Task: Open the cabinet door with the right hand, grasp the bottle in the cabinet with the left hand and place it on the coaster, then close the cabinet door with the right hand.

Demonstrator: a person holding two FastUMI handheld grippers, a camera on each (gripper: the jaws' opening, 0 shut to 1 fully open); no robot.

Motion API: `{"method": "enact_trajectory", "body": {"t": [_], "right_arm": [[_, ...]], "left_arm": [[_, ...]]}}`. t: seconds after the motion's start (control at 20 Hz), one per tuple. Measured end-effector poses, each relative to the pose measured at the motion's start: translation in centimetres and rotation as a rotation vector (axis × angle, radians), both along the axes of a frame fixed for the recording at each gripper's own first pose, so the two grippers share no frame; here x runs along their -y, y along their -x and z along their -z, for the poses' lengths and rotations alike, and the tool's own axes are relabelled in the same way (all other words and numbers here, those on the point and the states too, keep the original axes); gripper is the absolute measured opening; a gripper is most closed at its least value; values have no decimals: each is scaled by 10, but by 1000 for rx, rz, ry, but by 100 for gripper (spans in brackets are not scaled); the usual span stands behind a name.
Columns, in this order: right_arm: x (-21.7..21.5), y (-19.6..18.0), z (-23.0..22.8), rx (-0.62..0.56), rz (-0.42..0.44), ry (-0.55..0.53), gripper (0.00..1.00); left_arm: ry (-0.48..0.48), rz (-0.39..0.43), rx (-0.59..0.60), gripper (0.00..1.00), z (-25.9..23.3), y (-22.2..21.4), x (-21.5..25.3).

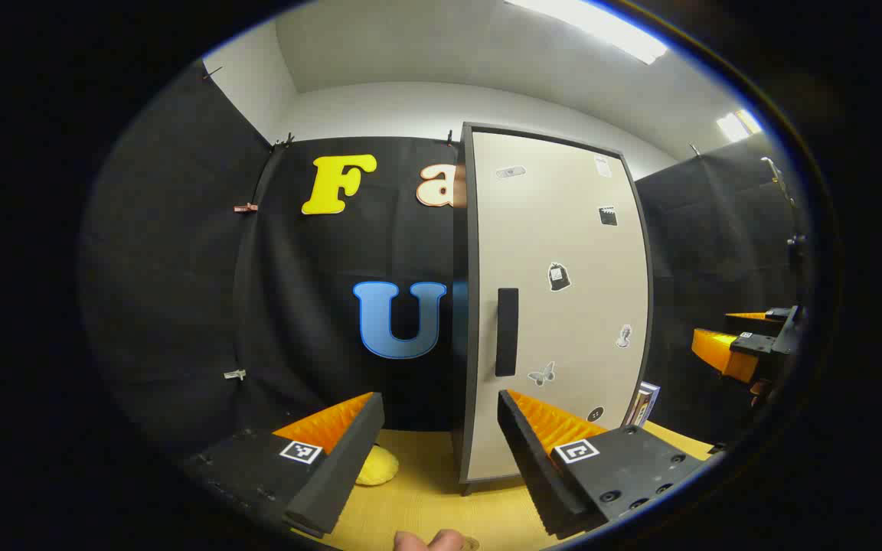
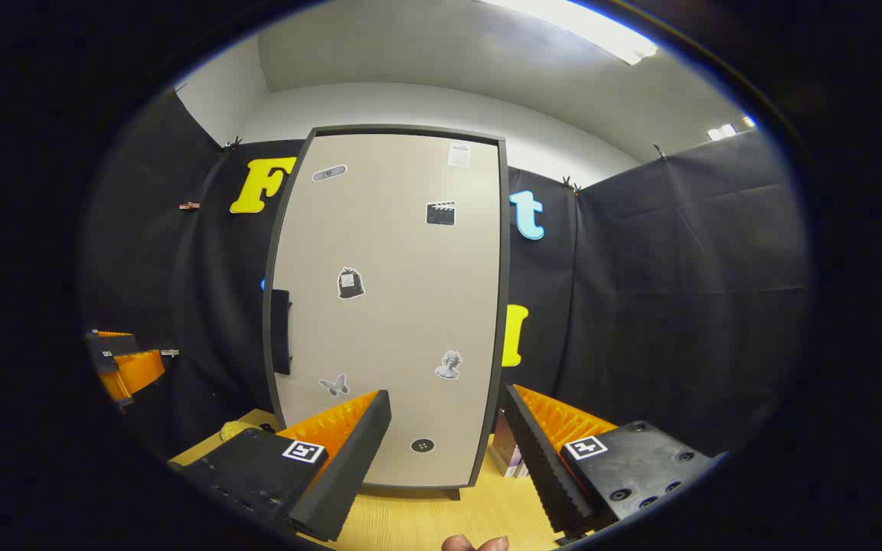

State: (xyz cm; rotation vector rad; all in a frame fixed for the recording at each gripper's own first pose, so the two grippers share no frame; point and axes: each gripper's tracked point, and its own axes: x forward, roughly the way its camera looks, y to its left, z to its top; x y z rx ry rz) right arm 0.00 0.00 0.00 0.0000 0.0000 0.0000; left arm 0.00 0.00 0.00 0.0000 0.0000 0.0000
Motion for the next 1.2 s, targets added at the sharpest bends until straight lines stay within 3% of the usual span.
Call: {"method": "enact_trajectory", "body": {"t": [0.8,1.2], "right_arm": [[-2,2,-5,2,11,-20,98],[-60,-21,-16,2,-84,-49,98]], "left_arm": [[21,8,-11,94,4,1,-1],[41,3,-14,94,8,-1,-11]]}}
